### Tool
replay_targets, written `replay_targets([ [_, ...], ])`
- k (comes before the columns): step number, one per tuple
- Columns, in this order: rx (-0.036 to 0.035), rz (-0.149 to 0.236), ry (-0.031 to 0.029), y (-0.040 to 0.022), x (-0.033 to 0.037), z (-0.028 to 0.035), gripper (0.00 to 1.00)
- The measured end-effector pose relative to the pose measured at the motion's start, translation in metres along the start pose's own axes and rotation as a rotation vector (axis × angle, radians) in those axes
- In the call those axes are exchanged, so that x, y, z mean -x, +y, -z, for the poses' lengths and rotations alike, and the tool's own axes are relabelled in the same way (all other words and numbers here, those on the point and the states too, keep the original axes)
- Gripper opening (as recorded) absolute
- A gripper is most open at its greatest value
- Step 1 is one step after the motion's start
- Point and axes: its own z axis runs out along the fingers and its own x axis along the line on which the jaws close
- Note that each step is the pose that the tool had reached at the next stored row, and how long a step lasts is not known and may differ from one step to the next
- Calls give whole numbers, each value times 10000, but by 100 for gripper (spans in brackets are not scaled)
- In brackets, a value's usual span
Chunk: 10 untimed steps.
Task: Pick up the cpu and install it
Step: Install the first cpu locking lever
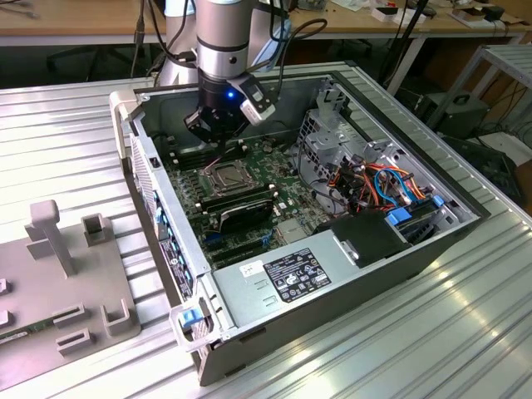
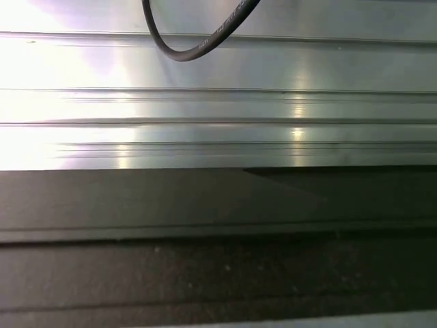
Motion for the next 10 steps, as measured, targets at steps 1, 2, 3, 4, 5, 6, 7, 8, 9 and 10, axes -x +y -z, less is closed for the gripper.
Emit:
replay_targets([
  [1, 1, 0, 0, 0, 3, -3, 11],
  [2, 0, 0, -1, 1, 7, -8, 11],
  [3, 1, 0, -1, 1, 10, -11, 11],
  [4, 1, 0, -1, 1, 13, -14, 11],
  [5, 1, 0, -1, 1, 16, -18, 11],
  [6, 1, -1, -1, 1, 20, -23, 11],
  [7, 1, -1, -1, 2, 23, -29, 11],
  [8, 0, 0, -1, 2, 26, -36, 11],
  [9, 1, -1, -1, 2, 29, -44, 11],
  [10, 0, -1, -1, 2, 32, -58, 11],
])
